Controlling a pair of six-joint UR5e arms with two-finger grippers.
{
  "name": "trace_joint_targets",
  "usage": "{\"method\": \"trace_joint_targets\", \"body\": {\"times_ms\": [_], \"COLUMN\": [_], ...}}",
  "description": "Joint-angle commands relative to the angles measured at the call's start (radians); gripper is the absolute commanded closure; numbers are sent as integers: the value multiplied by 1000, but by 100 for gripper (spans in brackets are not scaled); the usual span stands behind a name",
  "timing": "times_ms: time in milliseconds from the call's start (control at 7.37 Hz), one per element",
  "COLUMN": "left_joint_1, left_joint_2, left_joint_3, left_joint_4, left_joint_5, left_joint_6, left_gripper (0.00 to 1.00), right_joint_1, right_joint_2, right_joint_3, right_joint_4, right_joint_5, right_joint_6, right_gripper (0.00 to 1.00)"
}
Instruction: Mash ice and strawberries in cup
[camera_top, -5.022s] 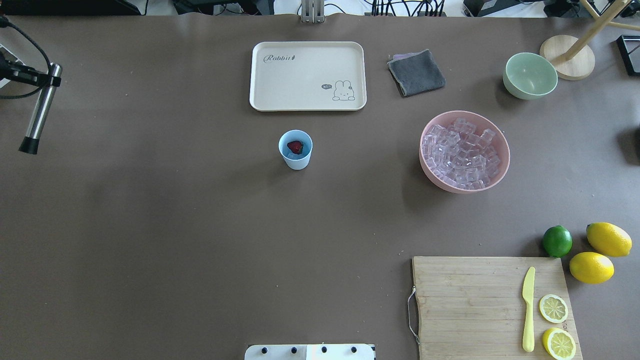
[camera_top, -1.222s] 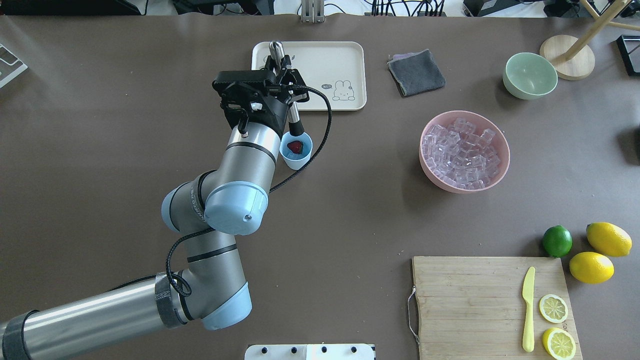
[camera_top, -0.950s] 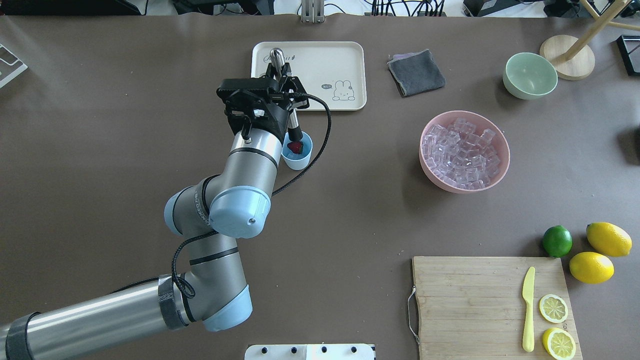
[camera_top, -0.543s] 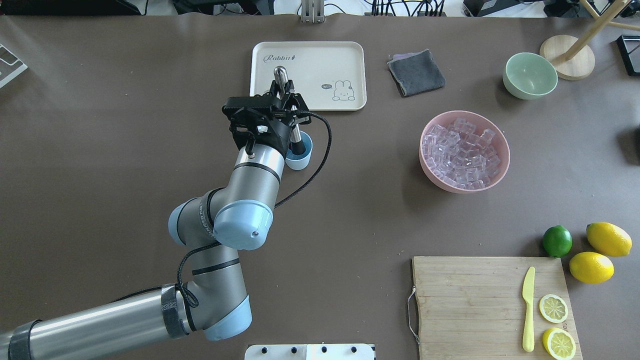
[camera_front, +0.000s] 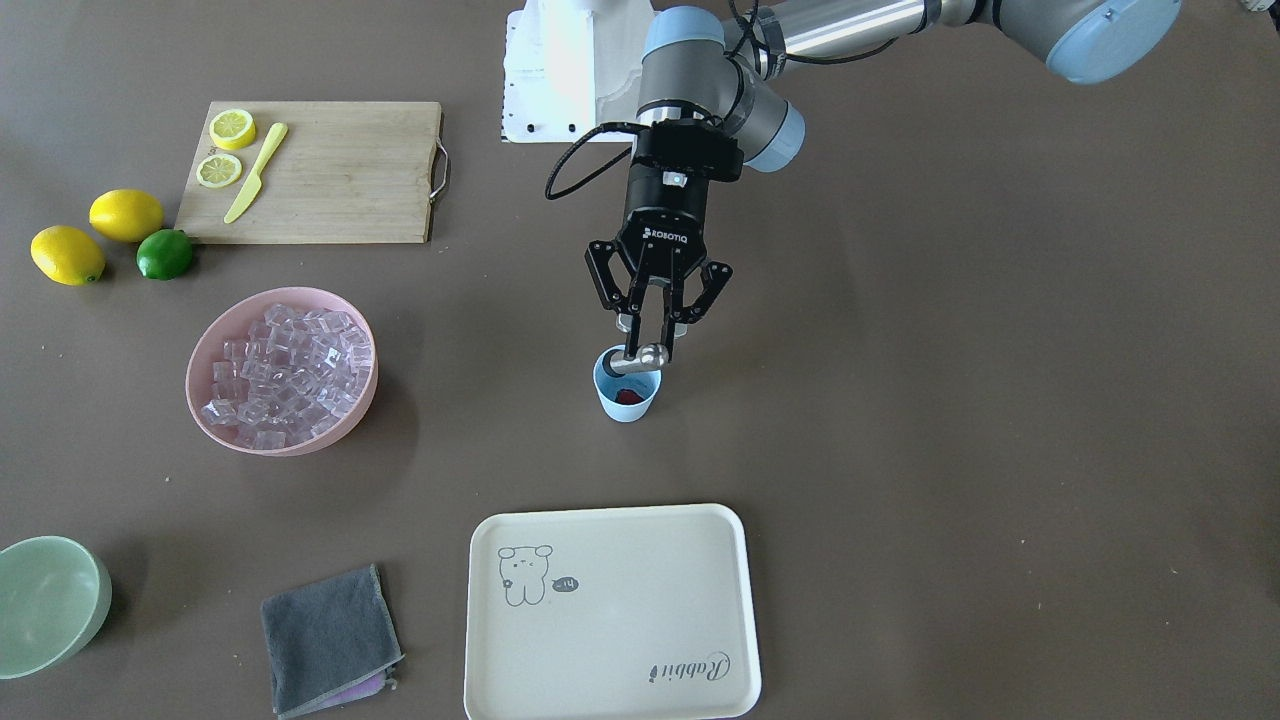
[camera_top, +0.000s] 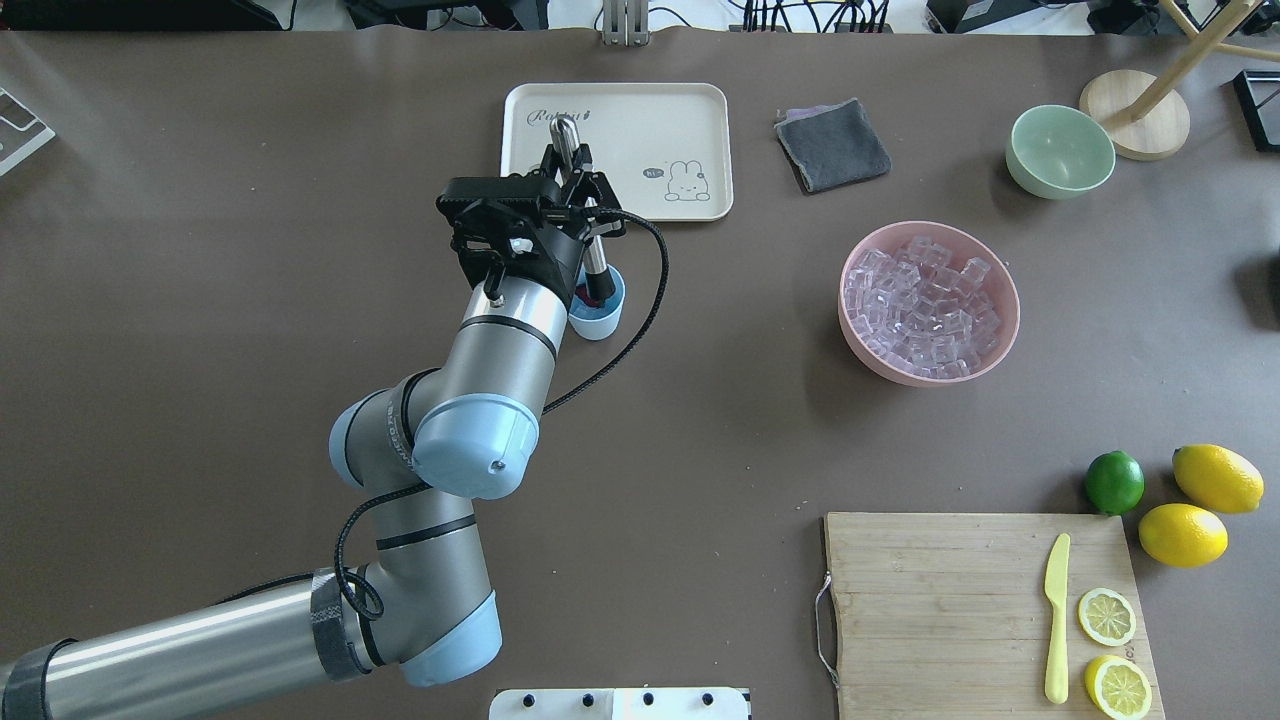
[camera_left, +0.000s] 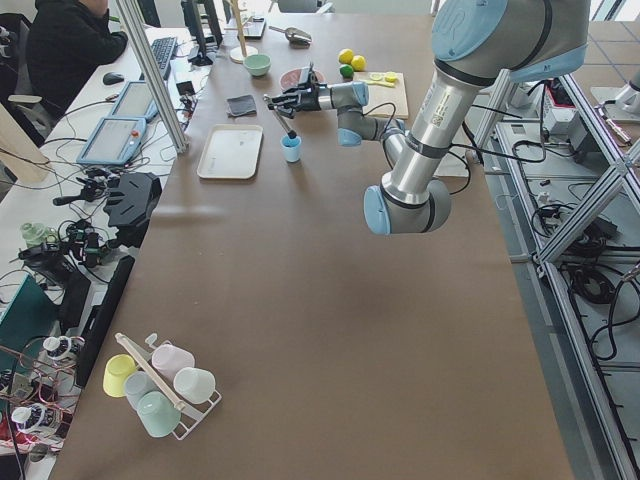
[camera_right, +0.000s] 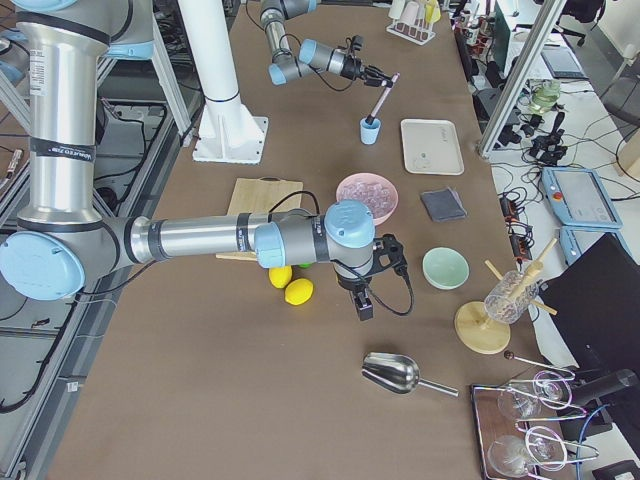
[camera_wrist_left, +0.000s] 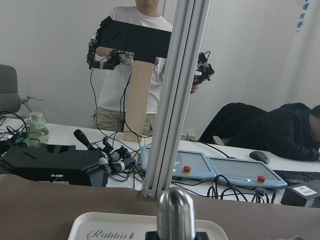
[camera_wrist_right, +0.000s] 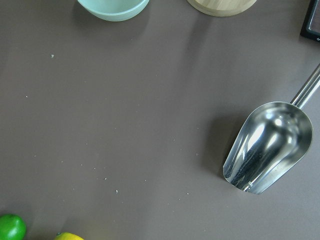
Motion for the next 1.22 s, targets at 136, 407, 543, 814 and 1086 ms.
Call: {"method": "trace_joint_targets", "body": {"times_ms": [136, 407, 543, 814, 1086], "left_joint_1": [-129, -262, -394, -659, -795], "left_joint_2": [56, 207, 295, 395, 536], "left_joint_3": [-96, -108, -111, -24, 80], "left_joint_4": [16, 16, 18, 15, 19], "left_joint_5": [-244, -656, -948, -1432, -1607], "left_joint_6": [-142, -295, -300, -285, 85], "left_gripper": [76, 76, 76, 76, 75], "right_joint_1": [0, 0, 0, 0, 0], "right_joint_2": [1, 3, 1, -5, -13], "right_joint_3": [2, 2, 4, 17, 25], "right_joint_4": [2, 3, 6, 9, 9], "right_joint_5": [-5, -11, -9, -9, -9], "right_joint_6": [0, 0, 0, 0, 0], "right_gripper": [1, 1, 1, 1, 1]}}
